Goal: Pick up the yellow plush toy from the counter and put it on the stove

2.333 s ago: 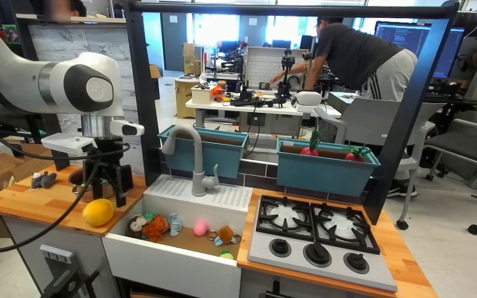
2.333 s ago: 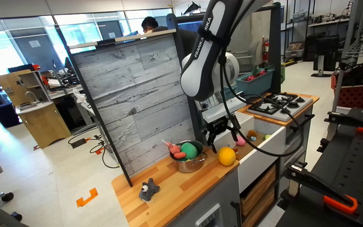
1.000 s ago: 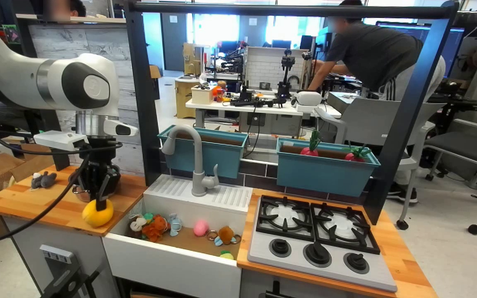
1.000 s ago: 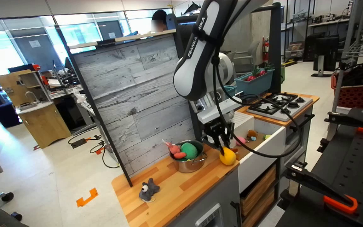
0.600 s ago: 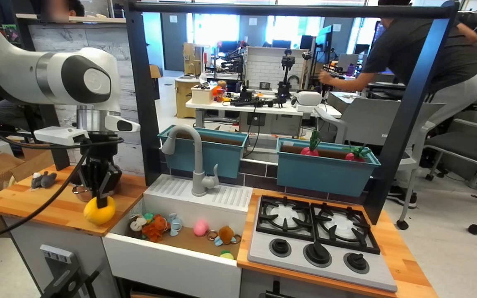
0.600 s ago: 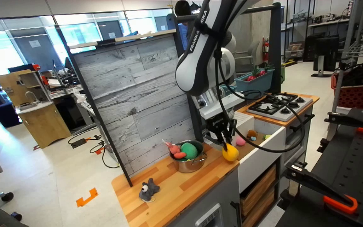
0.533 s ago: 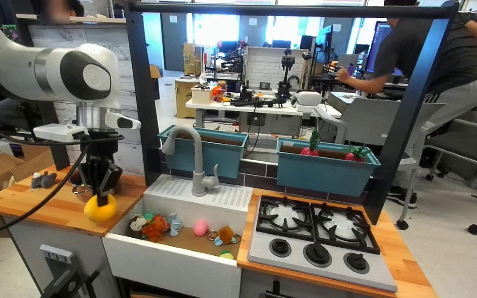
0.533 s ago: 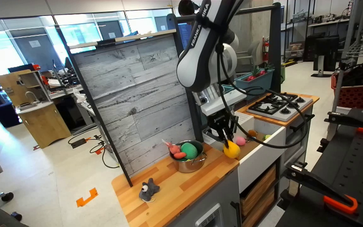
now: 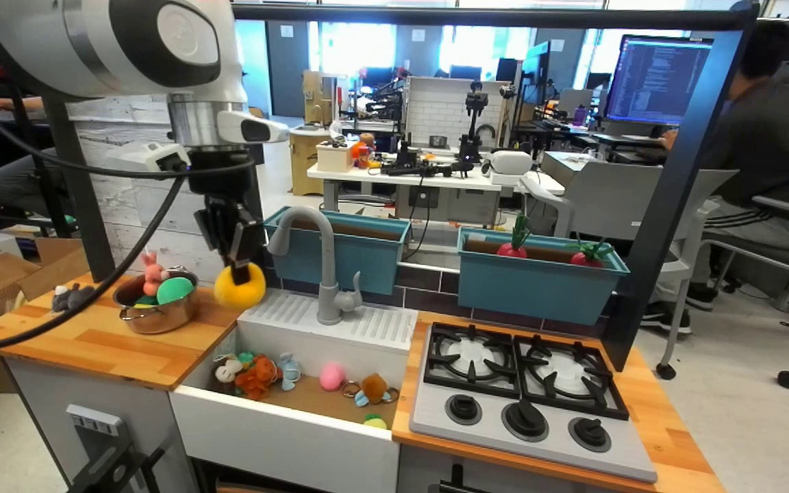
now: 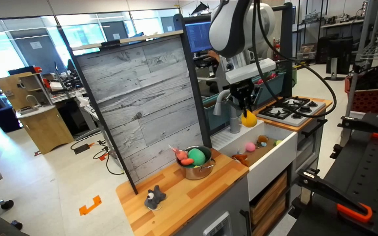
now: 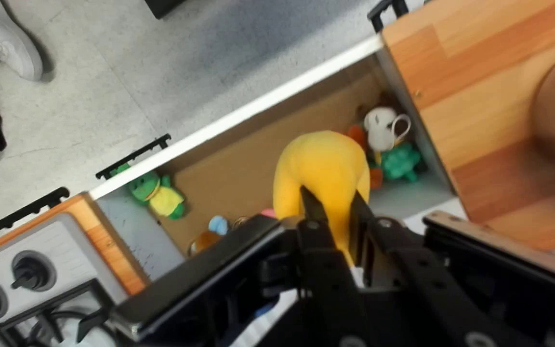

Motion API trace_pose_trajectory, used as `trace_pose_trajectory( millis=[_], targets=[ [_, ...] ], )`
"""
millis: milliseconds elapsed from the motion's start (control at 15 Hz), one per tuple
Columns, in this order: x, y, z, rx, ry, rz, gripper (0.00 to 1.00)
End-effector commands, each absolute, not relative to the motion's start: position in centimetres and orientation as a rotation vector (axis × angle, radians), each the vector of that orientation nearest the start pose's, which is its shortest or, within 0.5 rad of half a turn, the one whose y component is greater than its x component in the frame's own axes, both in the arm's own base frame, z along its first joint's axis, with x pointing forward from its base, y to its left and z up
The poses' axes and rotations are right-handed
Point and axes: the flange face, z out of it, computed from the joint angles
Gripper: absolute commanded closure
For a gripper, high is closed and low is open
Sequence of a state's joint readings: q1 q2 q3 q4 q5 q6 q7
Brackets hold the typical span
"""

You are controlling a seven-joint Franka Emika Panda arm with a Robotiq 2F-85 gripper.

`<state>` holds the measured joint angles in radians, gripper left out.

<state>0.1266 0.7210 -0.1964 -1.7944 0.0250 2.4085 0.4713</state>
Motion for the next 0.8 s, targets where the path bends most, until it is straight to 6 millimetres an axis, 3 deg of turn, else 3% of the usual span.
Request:
trace_pose_trajectory(
  millis=[0, 133, 400, 733],
  targets=[
    [64.0, -9.6, 18.0, -3.077, 1.072, -0.109, 0.96],
    [64.7, -13.5, 19.0, -3.022, 1.237, -0.19, 0.96],
    [65.8, -20.2, 19.3, -2.912, 1.558, -0.319, 0.96],
    [68.2, -25.9, 16.8, -2.725, 1.948, -0.449, 0.96]
  ],
)
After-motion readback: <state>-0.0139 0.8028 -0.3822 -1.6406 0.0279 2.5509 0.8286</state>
